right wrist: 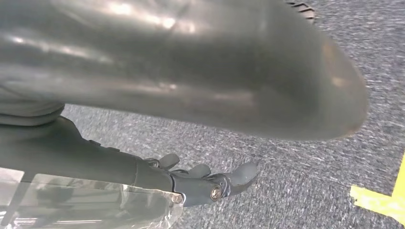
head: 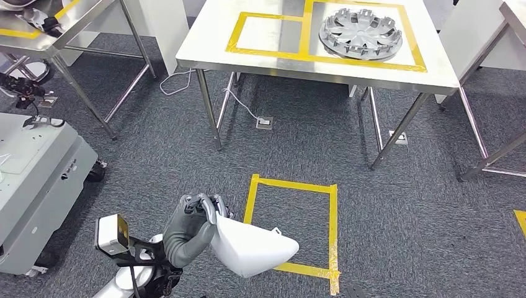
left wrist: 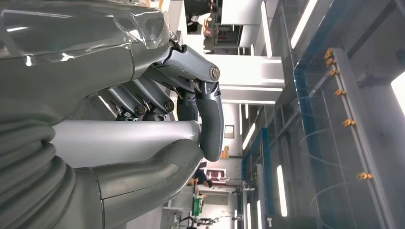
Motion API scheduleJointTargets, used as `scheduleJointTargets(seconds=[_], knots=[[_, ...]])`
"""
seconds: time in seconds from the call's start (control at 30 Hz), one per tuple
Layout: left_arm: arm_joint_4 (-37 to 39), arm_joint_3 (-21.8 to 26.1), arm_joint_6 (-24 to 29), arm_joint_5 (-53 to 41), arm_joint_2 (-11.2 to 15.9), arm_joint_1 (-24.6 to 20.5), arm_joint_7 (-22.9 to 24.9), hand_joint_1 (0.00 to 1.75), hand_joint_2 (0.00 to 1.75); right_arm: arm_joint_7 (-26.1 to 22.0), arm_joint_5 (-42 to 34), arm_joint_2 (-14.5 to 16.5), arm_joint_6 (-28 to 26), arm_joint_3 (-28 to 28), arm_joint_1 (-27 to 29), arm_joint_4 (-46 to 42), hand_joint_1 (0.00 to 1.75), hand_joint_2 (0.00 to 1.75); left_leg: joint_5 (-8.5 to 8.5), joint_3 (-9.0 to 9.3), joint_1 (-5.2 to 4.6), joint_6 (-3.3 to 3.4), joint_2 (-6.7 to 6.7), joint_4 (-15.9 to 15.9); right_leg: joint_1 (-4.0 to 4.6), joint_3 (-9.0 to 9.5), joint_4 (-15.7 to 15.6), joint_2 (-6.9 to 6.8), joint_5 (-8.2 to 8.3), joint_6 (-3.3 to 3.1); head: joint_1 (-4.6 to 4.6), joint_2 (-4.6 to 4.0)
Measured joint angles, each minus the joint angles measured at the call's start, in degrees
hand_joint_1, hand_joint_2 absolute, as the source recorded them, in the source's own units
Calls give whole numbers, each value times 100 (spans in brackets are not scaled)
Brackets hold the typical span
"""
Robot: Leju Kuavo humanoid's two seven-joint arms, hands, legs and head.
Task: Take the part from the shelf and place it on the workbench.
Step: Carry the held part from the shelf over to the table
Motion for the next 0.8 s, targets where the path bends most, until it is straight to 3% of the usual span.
scheduleJointTargets(seconds=[0.03, 0.1, 0.17, 0.27, 0.33, 0.37, 0.4, 0.43, 0.5, 0.53, 0.6, 0.67, 0.7, 0.73, 0.8], knots=[[0, 1, -4, 0, -1, 0, 0, 175, 175, -4, -2, -1, 0, -6, -6, 0, 0, 0, -20, 8, -14, -22, 33, 13, 14, 53, -132, -31, 58, -56, -1, 0], [-1, 3, -10, 1, -3, -4, 0, 175, 175, -8, -3, 3, 2, -14, -6, 0, 0, 0, -45, 19, -20, -68, 109, 21, 10, 68, -152, 53, 96, -150, -2, 0], [-7, 10, -13, 2, -7, -15, -1, 175, 175, -9, -2, 11, 8, -16, -4, 0, 0, 0, -165, -32, 4, -141, 73, 174, -36, 112, -175, 140, 132, -211, -7, 0], [-14, 23, -17, 2, -8, -23, -1, 175, 175, -7, 7, 14, 14, -20, -5, 0, 0, 0, -699, -447, 98, -274, -91, 1175, -81, 146, -185, 274, 156, -249, -20, 0], [-13, 25, -17, 2, -8, -21, 0, 175, 175, -3, 8, 14, 16, -20, 7, 0, 0, 0, -869, -689, 150, -322, -109, 1699, -83, 149, -182, 375, 156, -248, -19, 0], [-13, 25, -17, 2, -8, -21, 0, 175, 175, -2, 8, 14, 17, -21, 13, 0, 0, 0, -792, -665, 168, -330, -115, 1649, -83, 155, -181, 431, 155, -246, -18, 0], [-13, 27, -17, 4, -9, -23, 0, 175, 175, -2, 8, 14, 21, -21, 15, 0, 0, 0, -617, -524, 181, -327, -135, 1366, -84, 166, -181, 492, 155, -245, -19, 0], [-13, 29, -17, 6, -10, -27, 0, 175, 175, -2, 8, 15, 25, -22, 15, 0, 0, 0, -404, -307, 191, -313, -201, 934, -87, 176, -182, 551, 154, -242, -19, 0], [-13, 34, -16, 14, -12, -39, -1, 175, 175, -2, 7, 23, 30, -26, 8, 0, 0, 0, -169, 60, 197, -268, -387, 221, -84, 169, -182, 655, 157, -205, -15, 0], [-13, 37, -17, 21, -13, -43, -1, 175, 175, -4, 7, 26, 28, -27, 9, 0, 0, 0, -151, 136, 188, -244, -445, 67, -91, 154, -184, 698, 161, -170, -17, 0], [-14, 41, -20, 42, -16, -52, -3, 175, 175, -10, 7, 25, 18, -29, 23, 0, 0, 0, -165, 163, 159, -192, -409, 15, -108, 130, -206, 769, 178, -80, -23, 0], [-15, 42, -24, 57, -32, -60, -7, 175, 175, -15, 17, 22, 5, -28, 44, 0, 0, 0, -119, 223, 168, -115, -338, -69, -107, 73, -122, 654, 133, -40, -14, 0], [-16, 42, -25, 60, -43, -64, -10, 175, 175, -14, 23, 20, 1, -28, 41, 0, 0, 0, -92, 252, 176, -78, -302, -113, -98, -28, 74, 544, 35, -50, -5, 0], [-14, 41, -27, 63, -52, -63, -12, 175, 175, -12, 31, 18, -3, -28, 35, 0, 0, 0, -75, 260, 179, -54, -269, -139, -95, -189, 395, 422, -109, -77, 3, 0], [-10, 34, -28, 67, -61, -57, -13, 175, 175, -5, 44, 10, -7, -29, 24, 0, 0, 0, -73, 248, 161, -34, -212, -138, -89, -586, 1196, 318, -417, -100, 11, 0]])
